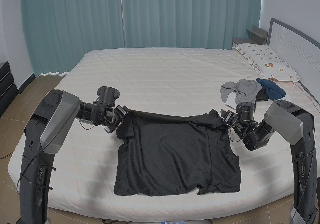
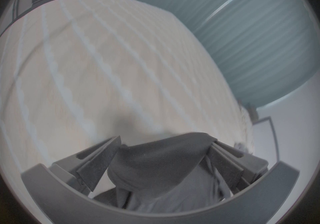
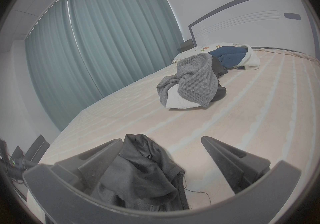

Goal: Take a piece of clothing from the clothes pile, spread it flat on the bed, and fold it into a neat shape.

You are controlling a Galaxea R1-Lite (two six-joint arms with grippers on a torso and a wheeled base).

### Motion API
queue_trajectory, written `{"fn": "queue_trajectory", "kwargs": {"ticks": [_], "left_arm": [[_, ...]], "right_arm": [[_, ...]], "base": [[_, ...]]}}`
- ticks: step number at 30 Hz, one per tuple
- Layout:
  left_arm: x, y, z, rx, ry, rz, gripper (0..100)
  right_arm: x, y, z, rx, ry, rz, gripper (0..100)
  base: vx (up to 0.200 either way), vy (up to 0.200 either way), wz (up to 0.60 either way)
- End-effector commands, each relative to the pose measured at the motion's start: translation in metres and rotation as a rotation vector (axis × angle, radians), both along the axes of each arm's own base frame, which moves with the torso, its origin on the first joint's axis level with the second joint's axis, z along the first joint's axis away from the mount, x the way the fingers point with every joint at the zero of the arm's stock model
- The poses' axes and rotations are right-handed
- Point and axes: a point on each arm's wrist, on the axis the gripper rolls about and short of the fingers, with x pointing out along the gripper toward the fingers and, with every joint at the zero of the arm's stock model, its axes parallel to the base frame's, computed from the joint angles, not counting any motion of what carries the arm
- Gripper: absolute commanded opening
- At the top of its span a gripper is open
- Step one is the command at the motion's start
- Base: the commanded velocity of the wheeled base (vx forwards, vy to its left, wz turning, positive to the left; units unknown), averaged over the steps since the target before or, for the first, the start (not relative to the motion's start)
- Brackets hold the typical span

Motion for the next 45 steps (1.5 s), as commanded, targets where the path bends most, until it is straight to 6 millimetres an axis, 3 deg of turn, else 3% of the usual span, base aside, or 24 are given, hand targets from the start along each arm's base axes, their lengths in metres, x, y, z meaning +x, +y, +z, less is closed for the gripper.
{"fn": "queue_trajectory", "kwargs": {"ticks": [1, 6, 11, 16, 18, 19, 22, 26, 31, 34, 38, 45], "left_arm": [[0.014, 0.029, 0.034, -0.105, -0.177, 0.165, 100], [0.019, 0.031, 0.013, -0.051, -0.173, 0.23, 100], [0.012, 0.034, 0.015, -0.045, -0.134, 0.234, 100], [-0.017, 0.033, 0.022, -0.018, -0.078, 0.153, 100], [-0.039, 0.031, 0.03, -0.023, -0.084, 0.124, 100], [-0.039, 0.031, 0.03, -0.023, -0.084, 0.124, 100], [-0.08, 0.023, 0.031, -0.023, -0.076, 0.088, 100], [-0.12, 0.018, 0.024, -0.044, -0.056, 0.028, 100], [-0.144, 0.011, 0.01, -0.069, -0.069, 0.011, 100], [-0.161, 0.005, 0.003, -0.082, -0.053, -0.008, 100], [-0.181, -0.004, -0.009, -0.075, -0.01, -0.049, 100], [-0.193, -0.006, -0.018, -0.064, 0.023, -0.069, 100]], "right_arm": [[-0.005, 0.003, 0.014, 0.007, -0.016, 0.019, 100], [-0.007, 0.002, 0.013, 0.038, -0.014, 0.009, 100], [-0.015, -0.004, 0.022, 0.057, -0.008, 0.017, 100], [-0.042, -0.006, 0.037, 0.133, 0.031, 0.083, 100], [-0.07, -0.009, 0.034, 0.16, 0.105, 0.151, 100], [-0.07, -0.009, 0.034, 0.16, 0.105, 0.151, 100], [-0.109, -0.015, 0.032, 0.189, 0.191, 0.214, 100], [-0.145, -0.021, 0.029, 0.218, 0.258, 0.274, 100], [-0.181, -0.027, 0.021, 0.258, 0.335, 0.324, 100], [-0.195, -0.028, 0.016, 0.306, 0.367, 0.347, 100], [-0.199, -0.032, 0.01, 0.329, 0.352, 0.361, 100], [-0.209, -0.04, -0.003, 0.348, 0.405, 0.338, 100]], "base": [[0.0, 0.0, 0.0], [0.0, 0.0, 0.0], [0.0, 0.0, 0.0], [0.0, 0.0, 0.0], [0.0, 0.0, 0.0], [0.0, 0.0, 0.0], [0.0, 0.0, 0.0], [0.0, 0.0, 0.0], [0.0, 0.0, 0.0], [-0.2, 0.0, 0.0], [-0.2, 0.0, 0.0], [-0.143, 0.0, 0.0]]}}
